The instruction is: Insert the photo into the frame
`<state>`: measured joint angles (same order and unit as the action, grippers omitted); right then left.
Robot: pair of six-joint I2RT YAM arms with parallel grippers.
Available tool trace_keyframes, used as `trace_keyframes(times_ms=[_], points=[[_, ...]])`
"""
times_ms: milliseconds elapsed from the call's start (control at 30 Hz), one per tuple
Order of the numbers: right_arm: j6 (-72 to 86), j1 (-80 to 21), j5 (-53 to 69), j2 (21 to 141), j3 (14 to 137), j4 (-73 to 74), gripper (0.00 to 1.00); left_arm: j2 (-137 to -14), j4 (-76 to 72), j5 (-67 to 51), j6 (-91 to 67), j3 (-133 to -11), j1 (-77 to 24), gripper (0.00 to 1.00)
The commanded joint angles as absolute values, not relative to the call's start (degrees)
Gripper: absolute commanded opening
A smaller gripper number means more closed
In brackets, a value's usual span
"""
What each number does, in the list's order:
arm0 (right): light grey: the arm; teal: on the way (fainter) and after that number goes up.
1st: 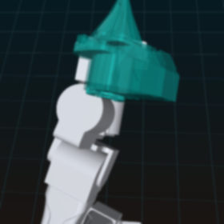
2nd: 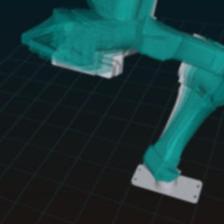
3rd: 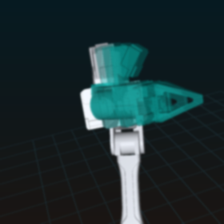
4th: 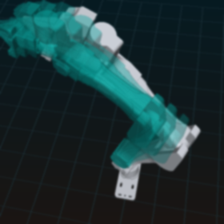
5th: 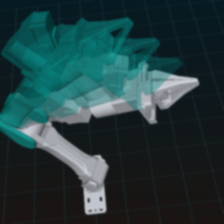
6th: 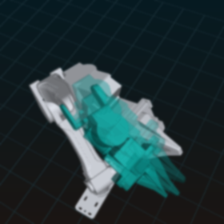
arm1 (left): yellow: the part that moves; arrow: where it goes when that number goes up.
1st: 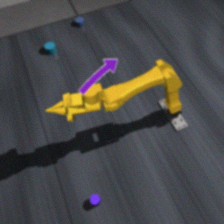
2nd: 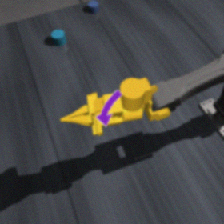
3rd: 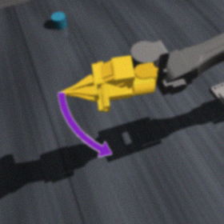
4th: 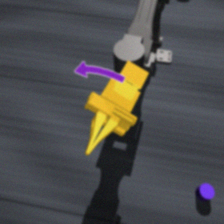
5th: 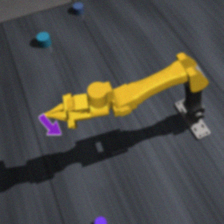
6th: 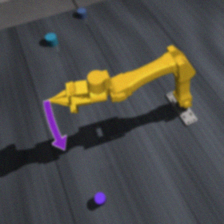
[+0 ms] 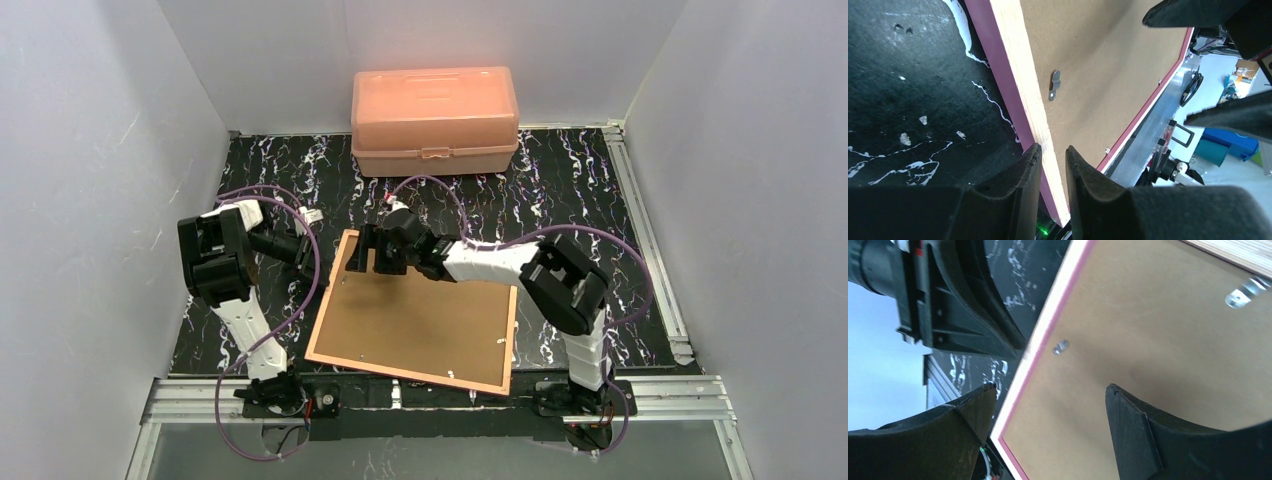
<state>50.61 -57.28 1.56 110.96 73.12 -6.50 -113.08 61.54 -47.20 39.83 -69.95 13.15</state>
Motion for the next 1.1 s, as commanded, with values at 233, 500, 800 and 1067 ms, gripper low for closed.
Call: trace_keyframes(times_ms=[233, 500, 800, 1067], points=[[56.52, -59.73, 5.26, 120.91, 81.17, -18.70, 0.86, -115.77, 60.32, -46.31, 40.16, -70.79, 12.54, 0.13], [58.17, -59.99, 5.99, 124.61, 82.64, -19.37, 0.85, -117.44, 60.06, -45.92, 40.96, -71.45, 12.31, 0.10], [59.30, -60.17, 7.35, 126.71, 83.65, -19.60, 0.84, -117.88, 59.41, -45.67, 41.28, -71.35, 12.30, 0.06], [59.33, -60.21, 7.98, 128.09, 85.06, -19.60, 0.83, -117.53, 59.41, -45.94, 41.30, -71.28, 12.30, 0.05]])
